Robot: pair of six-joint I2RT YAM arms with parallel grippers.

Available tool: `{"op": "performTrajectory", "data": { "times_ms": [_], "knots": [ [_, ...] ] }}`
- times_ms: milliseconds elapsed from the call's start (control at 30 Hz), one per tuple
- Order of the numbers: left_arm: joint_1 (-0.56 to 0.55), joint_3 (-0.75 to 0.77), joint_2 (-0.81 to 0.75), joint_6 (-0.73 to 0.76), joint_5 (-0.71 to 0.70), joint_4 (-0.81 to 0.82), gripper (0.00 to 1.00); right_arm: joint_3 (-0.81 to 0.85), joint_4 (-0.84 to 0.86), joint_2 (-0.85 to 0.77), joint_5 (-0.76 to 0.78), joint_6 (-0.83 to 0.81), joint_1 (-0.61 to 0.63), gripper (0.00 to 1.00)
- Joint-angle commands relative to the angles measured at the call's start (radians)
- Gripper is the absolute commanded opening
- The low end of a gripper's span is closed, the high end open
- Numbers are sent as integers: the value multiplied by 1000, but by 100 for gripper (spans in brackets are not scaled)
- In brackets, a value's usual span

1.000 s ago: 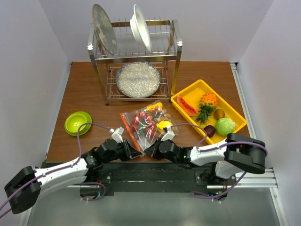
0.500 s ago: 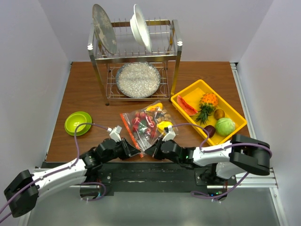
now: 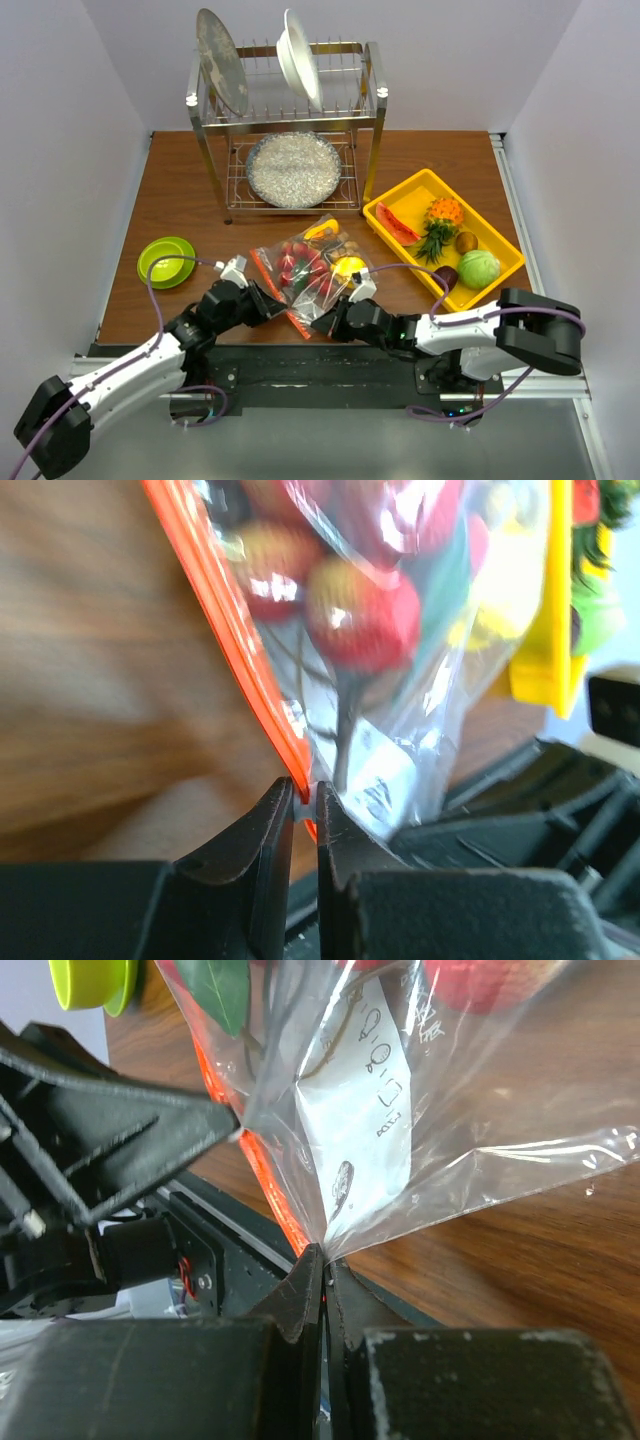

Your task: Open the zip-top bag and remove the fake food

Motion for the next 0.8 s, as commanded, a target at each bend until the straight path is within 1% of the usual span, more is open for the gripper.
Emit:
{"op": "performTrajectory", "data": {
  "times_ms": [0, 133, 167, 367, 467, 600, 767],
  "knots": [
    [87, 98, 53, 140, -47, -73, 17, -18, -84, -45, 22, -17, 4, 0],
    [185, 143, 108, 197, -21, -77, 18, -15, -128, -92, 35, -31, 3, 0],
    [226, 161, 117, 209, -15, -76, 18, -15, -145, -112, 36, -34, 3, 0],
    [346, 242, 176, 300, 15, -82, 18, -14, -209, -178, 47, -51, 3, 0],
    [401, 273, 212, 320, 30, -77, 18, -14, -232, -213, 55, -58, 4, 0],
    [455, 296, 246, 347, 44, -70, 18, -12, -255, -253, 56, -66, 3, 0],
    [492, 313, 271, 378, 59, -59, 20, -4, -245, -246, 44, -74, 3, 0]
  ]
}}
